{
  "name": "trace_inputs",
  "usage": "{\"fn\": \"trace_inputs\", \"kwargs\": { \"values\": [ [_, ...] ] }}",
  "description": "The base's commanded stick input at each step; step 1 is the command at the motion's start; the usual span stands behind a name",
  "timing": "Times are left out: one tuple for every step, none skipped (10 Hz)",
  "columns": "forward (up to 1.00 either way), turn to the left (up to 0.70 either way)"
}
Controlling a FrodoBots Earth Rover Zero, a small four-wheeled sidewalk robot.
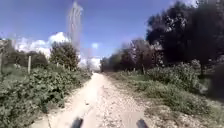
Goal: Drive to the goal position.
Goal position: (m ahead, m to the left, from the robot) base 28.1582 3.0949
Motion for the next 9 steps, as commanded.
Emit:
{"fn": "trace_inputs", "kwargs": {
  "values": [
    [0.7,0.0],
    [0.7,0.0],
    [0.7,0.0],
    [0.7,0.0],
    [0.7,0.0],
    [0.7,0.0],
    [0.7,0.0],
    [0.7,0.0],
    [0.7,0.0]
  ]
}}
